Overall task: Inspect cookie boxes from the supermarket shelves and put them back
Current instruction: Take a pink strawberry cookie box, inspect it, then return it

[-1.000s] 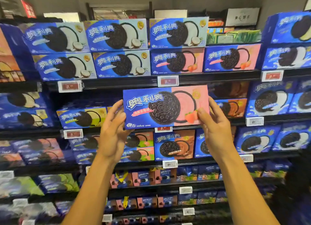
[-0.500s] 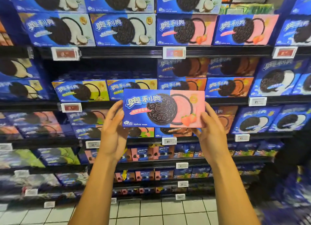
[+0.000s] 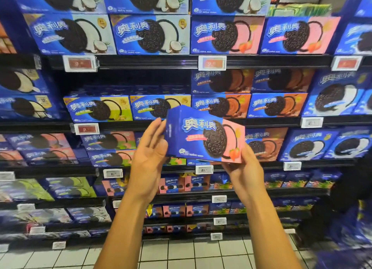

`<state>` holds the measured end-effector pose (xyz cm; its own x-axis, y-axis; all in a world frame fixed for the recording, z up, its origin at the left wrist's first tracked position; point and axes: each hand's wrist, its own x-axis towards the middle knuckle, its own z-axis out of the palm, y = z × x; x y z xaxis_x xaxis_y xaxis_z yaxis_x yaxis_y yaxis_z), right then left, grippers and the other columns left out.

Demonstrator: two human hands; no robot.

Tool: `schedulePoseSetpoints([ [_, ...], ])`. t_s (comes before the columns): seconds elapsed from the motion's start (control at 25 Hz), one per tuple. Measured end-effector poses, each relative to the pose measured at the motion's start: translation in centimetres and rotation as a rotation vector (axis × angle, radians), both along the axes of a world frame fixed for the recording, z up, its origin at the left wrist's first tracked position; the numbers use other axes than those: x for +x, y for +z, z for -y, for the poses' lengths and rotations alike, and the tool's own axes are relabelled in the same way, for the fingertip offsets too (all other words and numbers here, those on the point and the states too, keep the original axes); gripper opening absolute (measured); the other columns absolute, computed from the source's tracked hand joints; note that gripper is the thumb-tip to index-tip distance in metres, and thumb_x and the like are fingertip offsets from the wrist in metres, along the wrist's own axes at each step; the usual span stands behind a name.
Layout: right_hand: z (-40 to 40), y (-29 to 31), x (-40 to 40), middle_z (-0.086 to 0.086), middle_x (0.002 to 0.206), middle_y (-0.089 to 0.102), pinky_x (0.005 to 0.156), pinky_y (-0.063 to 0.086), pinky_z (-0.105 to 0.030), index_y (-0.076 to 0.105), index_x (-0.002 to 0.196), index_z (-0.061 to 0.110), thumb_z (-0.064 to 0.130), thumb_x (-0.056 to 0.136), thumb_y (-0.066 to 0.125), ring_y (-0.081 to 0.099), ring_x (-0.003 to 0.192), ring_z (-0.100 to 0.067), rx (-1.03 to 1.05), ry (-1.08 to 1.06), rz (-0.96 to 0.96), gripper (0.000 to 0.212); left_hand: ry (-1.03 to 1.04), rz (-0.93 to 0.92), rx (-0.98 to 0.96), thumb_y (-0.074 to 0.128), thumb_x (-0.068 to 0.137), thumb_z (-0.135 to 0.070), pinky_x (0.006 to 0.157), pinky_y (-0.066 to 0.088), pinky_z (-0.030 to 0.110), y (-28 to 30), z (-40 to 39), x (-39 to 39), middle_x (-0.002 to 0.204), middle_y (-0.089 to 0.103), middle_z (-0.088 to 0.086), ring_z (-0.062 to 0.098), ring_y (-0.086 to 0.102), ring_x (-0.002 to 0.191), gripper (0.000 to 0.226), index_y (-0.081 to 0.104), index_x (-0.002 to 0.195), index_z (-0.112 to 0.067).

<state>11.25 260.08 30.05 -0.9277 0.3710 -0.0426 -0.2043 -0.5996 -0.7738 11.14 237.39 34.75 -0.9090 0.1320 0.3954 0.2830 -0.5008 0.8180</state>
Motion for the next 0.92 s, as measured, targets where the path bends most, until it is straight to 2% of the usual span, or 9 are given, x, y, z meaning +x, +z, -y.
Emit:
schedulePoseSetpoints([
  [0.08,0.6,-1.4,-0.1,-0.004,0.104,0.073,0.085,0.055,-0.041,0.061,0.127,0.014,0.026,0.106,0.045,0.069,0.090,-0.019,-0.133,0.023,0.085,0.029,0.007,-0.035,-0.059,0.084,0.069,-0.051,0.106,0.047,0.034,0.0,-1.2,0.7,0.136,0.060,-0.016,0.012,0.051,0.133,0.068,0.055,0.129,-0.034],
  [0.12,0.9,-2.1,-0.1,-0.007,0.104,0.071,0.086,0.054,-0.042,0.061,0.125,0.013,0.027,0.104,0.048,0.067,0.092,-0.022,-0.169,0.036,0.125,0.028,0.035,-0.041,-0.072,0.085,0.069,-0.046,0.107,0.045,0.037,-0.1,-1.8,0.8,0.133,0.062,-0.017,0.011,0.053,0.131,0.065,0.056,0.126,-0.034],
  [0.24,1.5,-3.8,0.4,-0.014,0.107,0.072,0.086,0.055,-0.043,0.065,0.116,0.011,0.026,0.100,0.053,0.067,0.095,-0.029,-0.219,0.097,0.181,0.025,0.115,-0.044,-0.108,0.078,0.073,-0.024,0.094,0.053,0.028,-0.3,-2.6,0.8,0.120,0.069,-0.018,0.009,0.061,0.119,0.050,0.060,0.119,-0.034],
  [0.32,2.1,-4.5,0.5,-0.015,0.106,0.072,0.082,0.057,-0.042,0.066,0.101,0.012,0.025,0.098,0.055,0.069,0.093,-0.029,-0.234,0.115,0.197,0.017,0.121,-0.068,-0.143,0.077,0.072,-0.022,0.083,0.053,0.019,-0.3,-2.8,1.0,0.116,0.070,-0.018,0.005,0.063,0.113,0.049,0.061,0.117,-0.034],
  [0.4,2.5,-5.0,0.4,-0.014,0.103,0.074,0.080,0.057,-0.041,0.064,0.091,0.014,0.027,0.097,0.056,0.070,0.094,-0.030,-0.234,0.127,0.199,0.016,0.120,-0.098,-0.165,0.078,0.072,-0.021,0.080,0.053,0.017,-0.3,-2.9,1.3,0.115,0.070,-0.018,0.002,0.064,0.110,0.049,0.062,0.116,-0.034],
  [0.64,2.9,-5.4,-0.2,-0.015,0.105,0.074,0.085,0.056,-0.042,0.064,0.089,0.014,0.029,0.095,0.059,0.070,0.097,-0.030,-0.229,0.136,0.186,0.017,0.111,-0.111,-0.140,0.082,0.072,-0.025,0.083,0.053,0.017,-0.6,-2.2,1.4,0.120,0.068,-0.017,0.003,0.062,0.115,0.052,0.060,0.118,-0.034],
  [0.76,2.9,-5.1,-0.7,-0.013,0.106,0.073,0.084,0.055,-0.041,0.067,0.110,0.013,0.028,0.094,0.060,0.069,0.097,-0.027,-0.234,0.124,0.168,0.023,0.100,-0.072,-0.108,0.081,0.075,-0.027,0.090,0.054,0.022,-1.2,-1.0,0.6,0.126,0.067,-0.013,0.009,0.060,0.122,0.048,0.063,0.118,-0.038],
  [0.84,2.1,-4.2,-0.8,-0.005,0.096,0.074,0.081,0.054,-0.037,0.067,0.117,0.016,0.025,0.091,0.063,0.066,0.092,-0.021,-0.192,0.097,0.104,0.028,0.087,-0.010,-0.083,0.079,0.081,-0.025,0.096,0.053,0.029,-1.8,0.4,-0.4,0.129,0.066,-0.012,0.013,0.059,0.125,0.045,0.061,0.122,-0.034],
  [0.92,1.1,-2.9,-0.5,0.004,0.084,0.072,0.076,0.052,-0.032,0.069,0.111,0.022,0.025,0.087,0.066,0.065,0.082,-0.012,-0.055,0.053,0.038,0.024,0.082,0.046,-0.085,0.068,0.083,-0.024,0.090,0.056,0.028,-2.6,1.7,-1.1,0.124,0.068,-0.014,0.012,0.061,0.121,0.042,0.059,0.124,-0.029],
])
